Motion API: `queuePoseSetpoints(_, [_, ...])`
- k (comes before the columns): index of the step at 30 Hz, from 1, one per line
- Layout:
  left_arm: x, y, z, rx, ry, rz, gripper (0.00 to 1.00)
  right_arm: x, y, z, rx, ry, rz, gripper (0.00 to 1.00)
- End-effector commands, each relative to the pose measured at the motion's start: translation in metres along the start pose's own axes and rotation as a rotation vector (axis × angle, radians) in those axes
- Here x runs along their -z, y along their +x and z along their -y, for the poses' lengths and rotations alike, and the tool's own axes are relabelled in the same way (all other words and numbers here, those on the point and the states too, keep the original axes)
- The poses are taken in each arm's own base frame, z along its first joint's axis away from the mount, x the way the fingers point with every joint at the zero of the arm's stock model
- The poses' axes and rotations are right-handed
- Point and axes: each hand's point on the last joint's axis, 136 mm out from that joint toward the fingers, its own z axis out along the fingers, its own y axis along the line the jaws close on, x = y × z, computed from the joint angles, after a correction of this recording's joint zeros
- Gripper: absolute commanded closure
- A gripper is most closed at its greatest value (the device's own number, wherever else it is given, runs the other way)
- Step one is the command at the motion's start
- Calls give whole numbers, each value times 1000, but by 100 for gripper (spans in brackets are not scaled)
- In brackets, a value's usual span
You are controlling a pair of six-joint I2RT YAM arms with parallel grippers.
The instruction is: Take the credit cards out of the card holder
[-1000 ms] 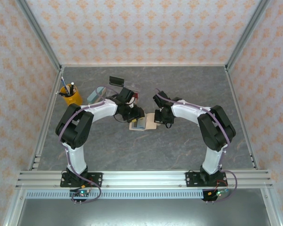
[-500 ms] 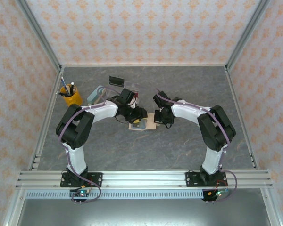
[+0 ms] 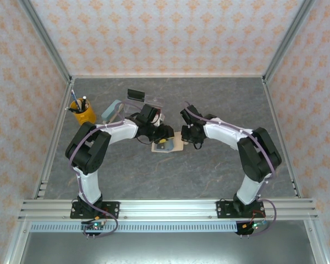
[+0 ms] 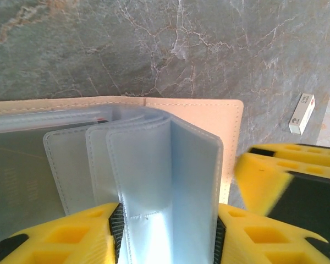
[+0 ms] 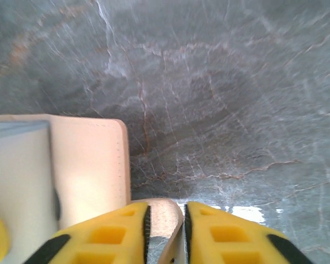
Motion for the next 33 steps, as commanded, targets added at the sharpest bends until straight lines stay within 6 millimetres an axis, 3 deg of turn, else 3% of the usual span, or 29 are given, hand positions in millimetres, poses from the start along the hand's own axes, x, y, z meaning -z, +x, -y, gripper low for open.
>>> queuePoseSetpoints(1, [-3, 0, 5, -3, 30, 6, 54, 22, -14, 9, -33, 28, 108, 70])
queuePoseSetpoints(7, [-7, -2, 5, -5, 35, -2, 59, 38, -4, -6, 7, -91, 89, 61])
queuePoseSetpoints(8, [-15, 0, -5, 10, 17, -19, 60, 38, 1, -12, 18, -131, 64, 59])
queuePoseSetpoints(16, [-21, 1, -12, 22, 0, -27, 64, 23, 29, -51, 49, -299, -62, 58])
queuePoseSetpoints(25, [-19, 1, -11, 25, 2, -24, 67, -4, 36, -51, 43, -259, -114, 59])
queuePoseSetpoints(33, [-10, -2, 4, 21, 35, -9, 68, -21, 38, -51, 41, -230, -149, 60])
